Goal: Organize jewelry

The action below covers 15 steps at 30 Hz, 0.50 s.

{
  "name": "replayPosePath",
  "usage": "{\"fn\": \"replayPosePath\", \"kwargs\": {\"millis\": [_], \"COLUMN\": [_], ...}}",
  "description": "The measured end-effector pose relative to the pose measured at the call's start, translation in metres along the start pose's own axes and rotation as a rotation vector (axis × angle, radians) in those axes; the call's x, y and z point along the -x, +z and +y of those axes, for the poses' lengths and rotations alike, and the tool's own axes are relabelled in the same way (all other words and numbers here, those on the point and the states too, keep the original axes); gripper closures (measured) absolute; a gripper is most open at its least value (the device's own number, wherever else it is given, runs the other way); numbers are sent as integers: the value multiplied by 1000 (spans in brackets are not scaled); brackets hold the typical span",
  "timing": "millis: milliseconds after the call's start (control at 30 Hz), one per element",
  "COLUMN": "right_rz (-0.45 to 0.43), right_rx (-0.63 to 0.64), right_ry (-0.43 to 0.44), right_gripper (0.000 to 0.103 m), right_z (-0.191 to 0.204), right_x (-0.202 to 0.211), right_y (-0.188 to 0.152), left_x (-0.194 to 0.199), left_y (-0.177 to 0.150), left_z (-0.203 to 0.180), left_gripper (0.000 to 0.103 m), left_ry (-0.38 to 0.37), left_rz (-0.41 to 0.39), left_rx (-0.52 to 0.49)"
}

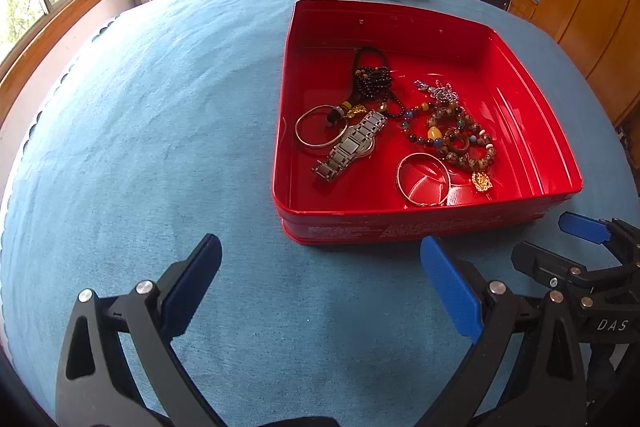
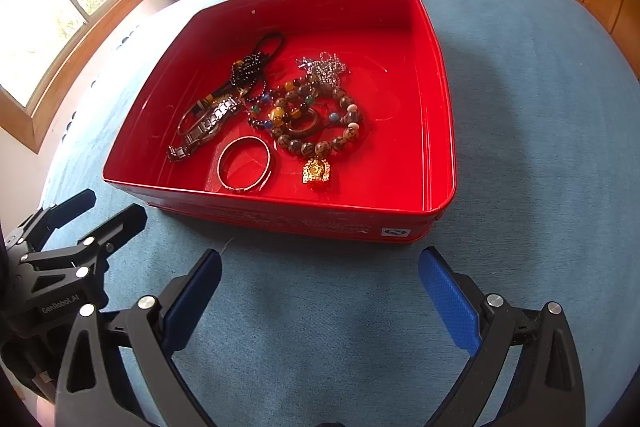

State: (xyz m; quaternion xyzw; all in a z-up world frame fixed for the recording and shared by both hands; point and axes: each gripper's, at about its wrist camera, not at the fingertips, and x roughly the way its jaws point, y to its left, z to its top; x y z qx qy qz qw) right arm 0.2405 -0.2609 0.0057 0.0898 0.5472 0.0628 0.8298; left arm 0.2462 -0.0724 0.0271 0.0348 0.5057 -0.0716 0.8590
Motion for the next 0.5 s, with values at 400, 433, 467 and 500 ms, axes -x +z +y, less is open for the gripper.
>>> {"fn": "replayPosePath", "kwargs": {"millis": [400, 433, 467, 500], "right_rz": [1, 0, 1, 1], "right_rx": [-2, -3, -2, -2], "right_ry": [0, 0, 0, 0], "right_gripper": [4, 4, 4, 4], "right_z": [-1, -1, -1, -1], "right_x": [0, 0, -1, -1], "right_y": [-1, -1, -1, -1], "left_x": [-1, -2, -2, -2], "left_y": [0, 0, 0, 0], "left_z": [0, 0, 0, 0], "left_gripper": [4, 4, 4, 4], "left_ry": [-3, -2, -2, -2], "left_rz": [6, 6, 6, 5], "left_rx": [1, 0, 0, 1]}}
